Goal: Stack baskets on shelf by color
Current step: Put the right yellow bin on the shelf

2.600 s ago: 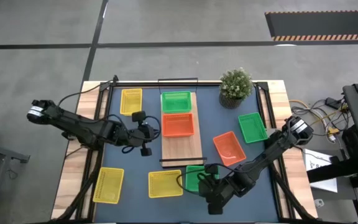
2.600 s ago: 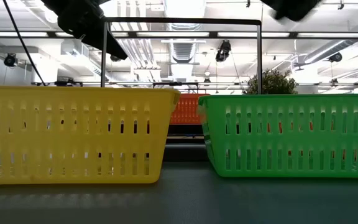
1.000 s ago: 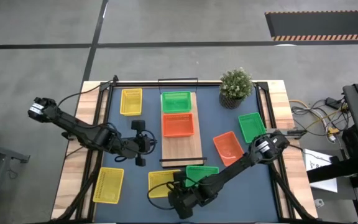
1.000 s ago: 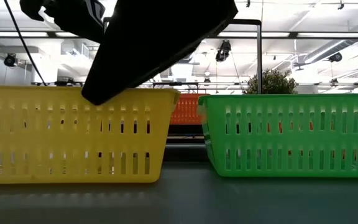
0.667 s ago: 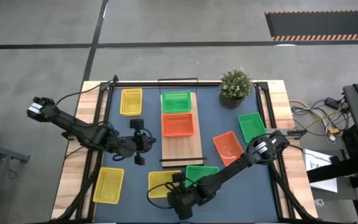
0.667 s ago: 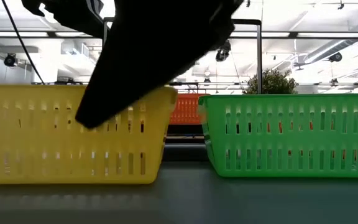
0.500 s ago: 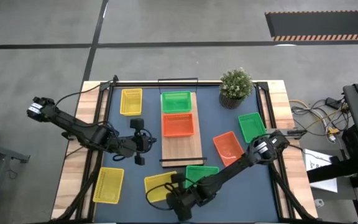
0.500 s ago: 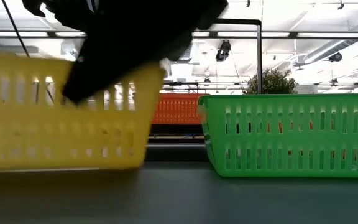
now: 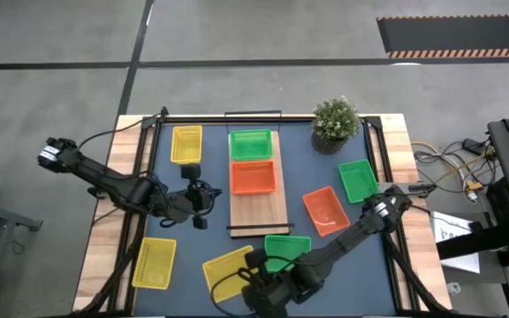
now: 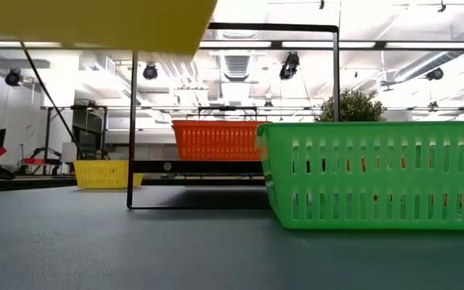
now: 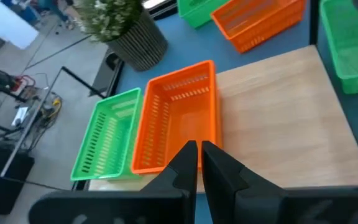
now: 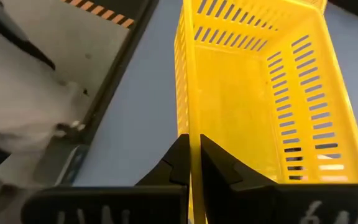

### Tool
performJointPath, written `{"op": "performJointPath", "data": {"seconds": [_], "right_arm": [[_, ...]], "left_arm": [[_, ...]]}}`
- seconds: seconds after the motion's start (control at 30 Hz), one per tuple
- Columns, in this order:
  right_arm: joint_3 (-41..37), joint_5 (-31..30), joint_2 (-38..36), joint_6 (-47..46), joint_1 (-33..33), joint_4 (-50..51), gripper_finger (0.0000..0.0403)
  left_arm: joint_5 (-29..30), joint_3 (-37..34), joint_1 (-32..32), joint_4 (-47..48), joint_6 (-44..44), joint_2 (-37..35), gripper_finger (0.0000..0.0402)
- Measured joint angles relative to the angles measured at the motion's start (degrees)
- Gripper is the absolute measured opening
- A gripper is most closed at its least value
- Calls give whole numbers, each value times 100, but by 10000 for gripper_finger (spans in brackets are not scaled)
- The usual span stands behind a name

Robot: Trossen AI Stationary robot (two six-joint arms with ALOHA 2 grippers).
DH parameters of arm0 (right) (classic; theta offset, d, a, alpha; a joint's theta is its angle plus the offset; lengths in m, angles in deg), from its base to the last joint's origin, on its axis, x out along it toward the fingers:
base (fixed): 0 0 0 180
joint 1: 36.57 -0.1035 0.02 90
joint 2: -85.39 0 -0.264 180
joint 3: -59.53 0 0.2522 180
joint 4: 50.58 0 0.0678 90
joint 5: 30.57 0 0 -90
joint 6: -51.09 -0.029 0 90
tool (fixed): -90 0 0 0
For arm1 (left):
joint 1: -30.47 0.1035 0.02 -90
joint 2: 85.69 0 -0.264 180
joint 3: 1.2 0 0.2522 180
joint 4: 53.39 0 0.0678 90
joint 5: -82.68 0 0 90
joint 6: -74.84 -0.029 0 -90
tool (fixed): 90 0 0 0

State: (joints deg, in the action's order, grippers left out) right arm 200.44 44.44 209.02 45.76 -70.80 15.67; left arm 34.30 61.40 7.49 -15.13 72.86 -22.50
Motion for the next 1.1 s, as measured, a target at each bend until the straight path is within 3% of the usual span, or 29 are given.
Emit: {"op": "performJointPath", "data": {"seconds": [0.23, 0.57, 0.77, 1.1], "right_arm": [[561, -156, -526, 120, -97, 758, 9], [168, -1547, -1578, 554, -88, 1628, 9], [-857, -1664, -2451, 612, 83, 1515, 9], [-3691, -1657, -4270, 225, 492, 273, 9]], "left_arm": [[44, -18, 2, 1, 11, -88, 6], [40, -39, 2, 1, 9, -88, 6], [33, -39, 2, 1, -10, -88, 6], [33, -24, 2, -3, -46, -152, 6]]}}
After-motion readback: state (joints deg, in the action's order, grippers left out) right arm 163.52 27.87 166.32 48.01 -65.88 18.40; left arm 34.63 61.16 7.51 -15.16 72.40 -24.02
